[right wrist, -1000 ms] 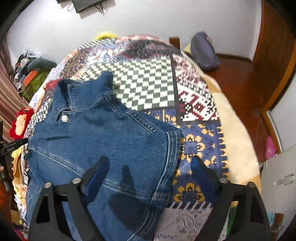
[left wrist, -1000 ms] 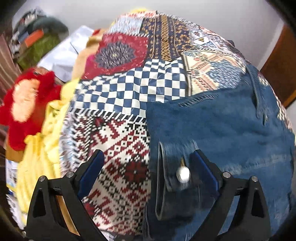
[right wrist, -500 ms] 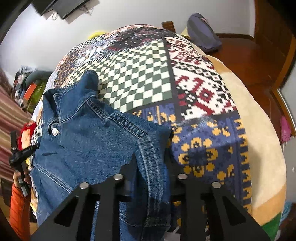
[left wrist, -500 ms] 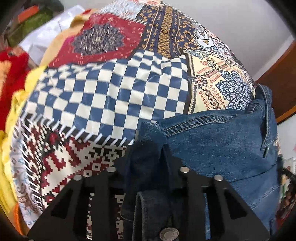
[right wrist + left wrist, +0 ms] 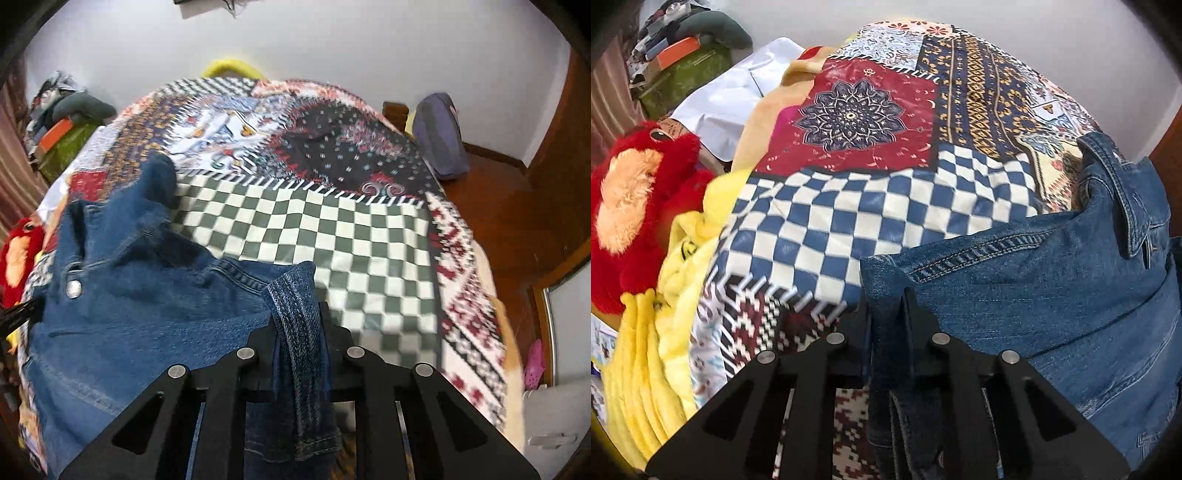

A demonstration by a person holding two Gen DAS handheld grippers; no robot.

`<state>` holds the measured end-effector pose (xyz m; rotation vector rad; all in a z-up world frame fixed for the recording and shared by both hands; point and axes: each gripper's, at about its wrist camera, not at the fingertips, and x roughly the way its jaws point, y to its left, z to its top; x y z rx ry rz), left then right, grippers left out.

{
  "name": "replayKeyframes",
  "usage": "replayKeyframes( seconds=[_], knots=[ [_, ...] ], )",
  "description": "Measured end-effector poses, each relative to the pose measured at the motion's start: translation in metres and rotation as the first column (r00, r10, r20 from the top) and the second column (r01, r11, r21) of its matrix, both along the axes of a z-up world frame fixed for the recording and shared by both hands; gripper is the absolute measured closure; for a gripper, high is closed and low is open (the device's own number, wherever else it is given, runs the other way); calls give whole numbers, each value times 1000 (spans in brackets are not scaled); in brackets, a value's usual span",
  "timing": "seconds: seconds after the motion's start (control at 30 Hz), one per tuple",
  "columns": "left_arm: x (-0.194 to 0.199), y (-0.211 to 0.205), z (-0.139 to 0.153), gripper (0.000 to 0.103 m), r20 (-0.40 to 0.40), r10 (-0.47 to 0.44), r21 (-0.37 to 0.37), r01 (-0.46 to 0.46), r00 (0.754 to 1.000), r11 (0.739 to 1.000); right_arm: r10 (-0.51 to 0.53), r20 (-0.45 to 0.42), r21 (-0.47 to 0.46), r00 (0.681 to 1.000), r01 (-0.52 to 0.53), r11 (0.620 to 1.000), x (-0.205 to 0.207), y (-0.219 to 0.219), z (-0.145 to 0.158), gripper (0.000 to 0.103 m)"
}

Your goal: Fold large clothes

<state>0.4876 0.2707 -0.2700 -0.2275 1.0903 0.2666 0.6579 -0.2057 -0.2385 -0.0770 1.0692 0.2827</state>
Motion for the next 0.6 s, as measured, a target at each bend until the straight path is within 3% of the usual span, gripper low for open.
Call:
replayKeyframes(
  seconds=[0.13,0.27,0.37,0.43,0.5,0.53,0.6],
  knots=[
    [12,-5,-8,86,-40,-19,43,21,999,999,-48,-40,-21,998,47,999,13,-5,-35,84],
    [12,-15,-13,83,-39,-54,123,58,998,991,-26,-38,12,999,26,1000,7,-15,-38,82],
    [8,-17,-13,83,-32,-59,139,63,998,988,-6,-62,-22,998,4,1000,5,-16,-34,81],
    [6,-16,-12,82,-34,-55,134,59,998,989,-2,-56,-77,998,-2,997,-1,-14,-31,67],
    [4,-17,-13,82,-41,-55,124,59,998,990,-24,-6,-218,1000,22,976,-9,-13,-30,28],
    [2,-17,-12,81,-46,-55,119,60,997,991,-27,20,-252,999,31,967,-12,-15,-29,24],
    [-3,-18,-9,80,-56,-54,106,60,997,992,-36,0,-227,999,35,973,-15,-22,-26,23]
  ],
)
